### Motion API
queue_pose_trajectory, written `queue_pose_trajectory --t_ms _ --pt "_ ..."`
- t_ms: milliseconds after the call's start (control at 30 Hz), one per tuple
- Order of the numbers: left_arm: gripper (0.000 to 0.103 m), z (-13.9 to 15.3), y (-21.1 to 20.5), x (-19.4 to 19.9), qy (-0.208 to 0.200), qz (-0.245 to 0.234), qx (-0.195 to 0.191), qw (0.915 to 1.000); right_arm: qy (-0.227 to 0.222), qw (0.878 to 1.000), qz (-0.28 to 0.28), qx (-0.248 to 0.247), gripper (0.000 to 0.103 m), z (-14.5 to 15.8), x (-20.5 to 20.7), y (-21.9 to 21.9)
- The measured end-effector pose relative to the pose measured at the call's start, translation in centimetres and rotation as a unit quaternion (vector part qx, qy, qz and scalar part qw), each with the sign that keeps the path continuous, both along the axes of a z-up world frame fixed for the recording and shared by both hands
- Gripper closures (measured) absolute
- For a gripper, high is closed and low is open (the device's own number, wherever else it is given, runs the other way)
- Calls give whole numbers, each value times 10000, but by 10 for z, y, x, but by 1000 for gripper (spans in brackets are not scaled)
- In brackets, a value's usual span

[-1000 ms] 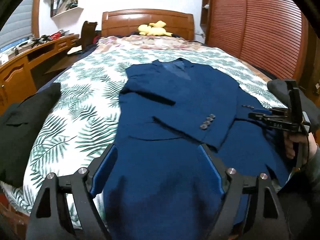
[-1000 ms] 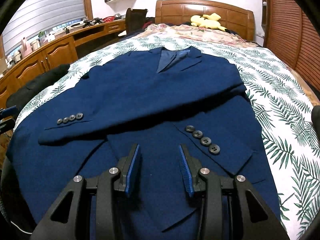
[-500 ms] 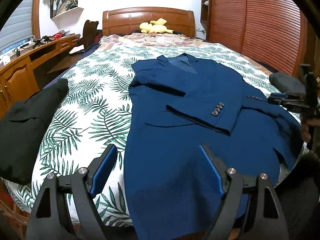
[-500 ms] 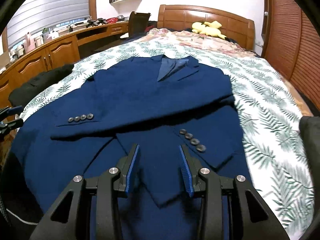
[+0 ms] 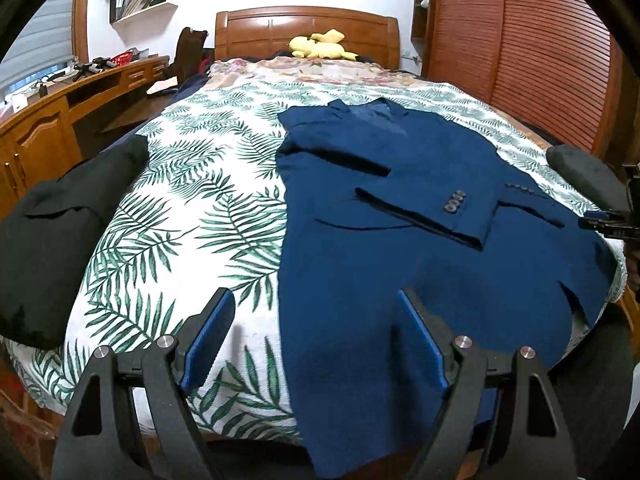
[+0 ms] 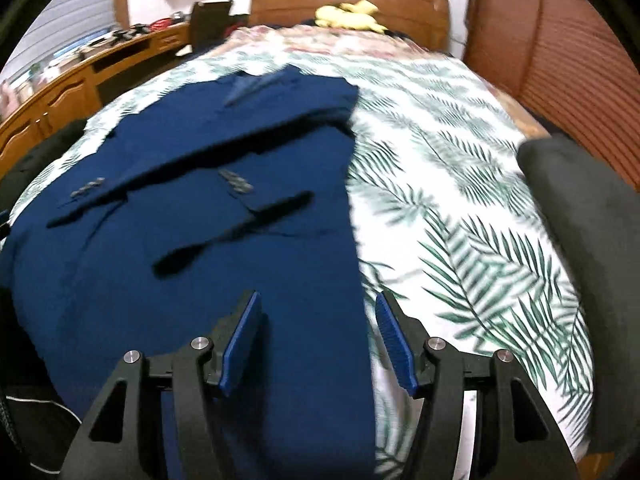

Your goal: Fold large clothes

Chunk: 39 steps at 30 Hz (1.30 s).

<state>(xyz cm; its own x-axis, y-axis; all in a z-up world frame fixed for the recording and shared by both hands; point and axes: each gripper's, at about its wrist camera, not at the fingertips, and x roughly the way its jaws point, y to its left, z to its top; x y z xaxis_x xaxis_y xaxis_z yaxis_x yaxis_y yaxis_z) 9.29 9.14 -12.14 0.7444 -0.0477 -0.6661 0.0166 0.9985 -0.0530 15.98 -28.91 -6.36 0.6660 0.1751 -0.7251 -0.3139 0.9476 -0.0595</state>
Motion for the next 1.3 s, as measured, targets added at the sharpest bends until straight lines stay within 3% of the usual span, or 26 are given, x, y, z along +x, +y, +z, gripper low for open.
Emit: queue_pose_trajectory --t_ms 233,300,333,367,400,467,567,833,1300 --pt "20 -4 6 -4 80 35 3 10000 265 9994 176 154 42 -6 0 -3" --pt "20 -6 7 -5 115 30 10 9999 338 9983 383 285 57 -4 -5 -3" --pt "21 -7 8 -6 128 27 15 9999 348 9979 462 305 59 -4 -6 -3" --pt "25 -8 8 -6 134 18 13 9999 321 9977 526 296 63 -2 -7 -3" --pt "36 -9 9 -7 134 -6 -4 9999 304 9971 606 338 70 -1 -9 -4" --pt "49 -10 10 -8 171 -63 -58 9998 225 9959 762 436 72 4 -15 -3" --pt "58 -11 8 -10 163 -113 -64 9998 166 9963 772 340 72 3 -16 -2" --pt "59 -12 3 -13 214 -155 6 9996 342 9972 545 367 72 -10 -12 -8" --pt "59 -17 2 -23 197 -143 -105 9996 205 9985 406 291 73 -14 -18 0"
